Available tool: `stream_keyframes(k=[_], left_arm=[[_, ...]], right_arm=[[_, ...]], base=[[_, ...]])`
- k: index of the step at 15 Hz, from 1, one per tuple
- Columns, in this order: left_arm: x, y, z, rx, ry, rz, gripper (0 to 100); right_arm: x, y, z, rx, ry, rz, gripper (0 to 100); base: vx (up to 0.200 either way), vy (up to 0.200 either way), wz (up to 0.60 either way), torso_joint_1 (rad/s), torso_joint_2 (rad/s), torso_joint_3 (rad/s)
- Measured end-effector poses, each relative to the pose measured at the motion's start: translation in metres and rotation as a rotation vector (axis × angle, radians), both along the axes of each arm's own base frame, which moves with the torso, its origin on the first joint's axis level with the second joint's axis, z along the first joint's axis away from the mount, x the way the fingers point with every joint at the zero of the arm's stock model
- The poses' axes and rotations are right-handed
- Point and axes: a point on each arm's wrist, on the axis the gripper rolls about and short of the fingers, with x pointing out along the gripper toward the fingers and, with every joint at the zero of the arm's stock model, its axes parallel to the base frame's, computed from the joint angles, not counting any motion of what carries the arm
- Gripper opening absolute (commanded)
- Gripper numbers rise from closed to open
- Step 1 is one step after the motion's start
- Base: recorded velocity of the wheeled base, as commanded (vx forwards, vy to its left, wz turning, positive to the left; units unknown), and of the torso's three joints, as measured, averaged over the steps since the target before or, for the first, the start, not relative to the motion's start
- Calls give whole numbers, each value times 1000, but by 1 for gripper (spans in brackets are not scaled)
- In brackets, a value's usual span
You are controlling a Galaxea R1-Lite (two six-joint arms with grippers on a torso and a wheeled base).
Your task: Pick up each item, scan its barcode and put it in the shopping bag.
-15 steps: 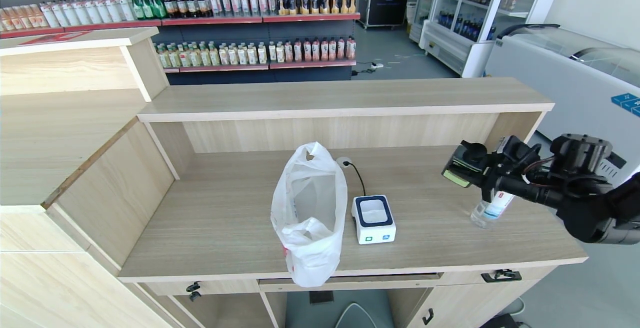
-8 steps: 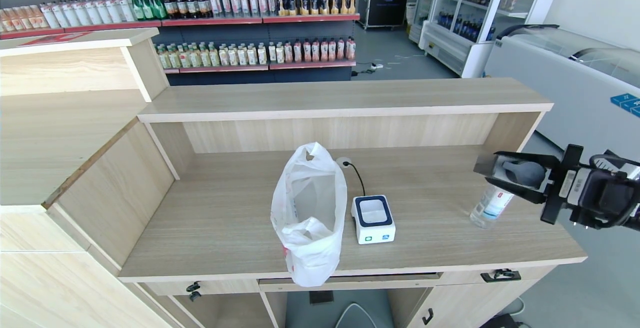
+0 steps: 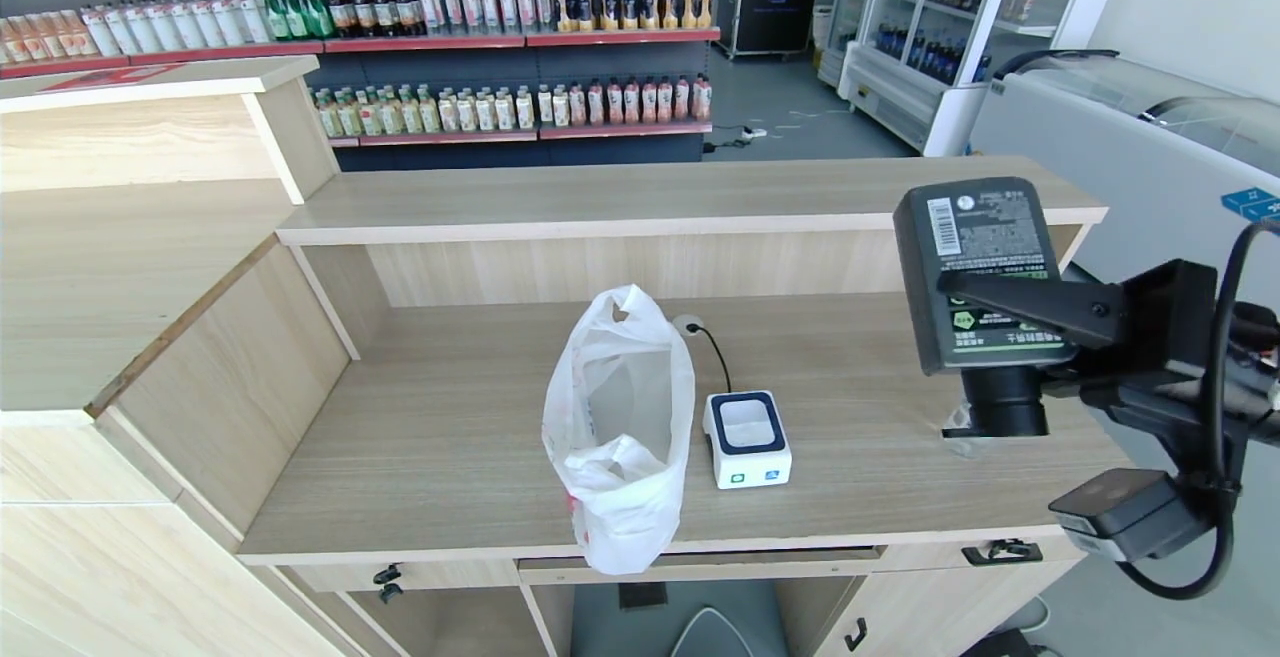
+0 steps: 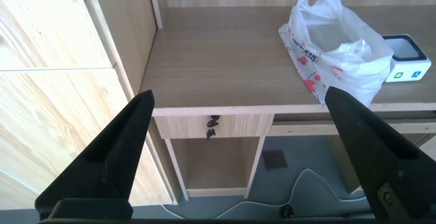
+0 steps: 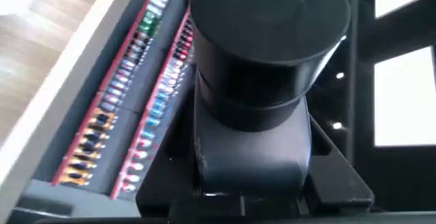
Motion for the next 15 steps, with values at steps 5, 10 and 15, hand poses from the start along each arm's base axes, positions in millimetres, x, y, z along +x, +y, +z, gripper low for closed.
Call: stream_keyframes(k=[5, 10, 15], left_arm=[[0, 0, 0, 0, 0, 0, 100], [0, 0, 0, 0, 0, 0, 100], [0, 0, 0, 0, 0, 0, 100]], right_arm=[[-26, 10, 5, -56, -278, 73, 0], [-45, 15, -6, -129, -181, 228, 0], [-62, 26, 1, -100, -177, 322, 0]], base=[[0, 0, 0, 0, 0, 0], [0, 0, 0, 0, 0, 0], [0, 0, 0, 0, 0, 0]])
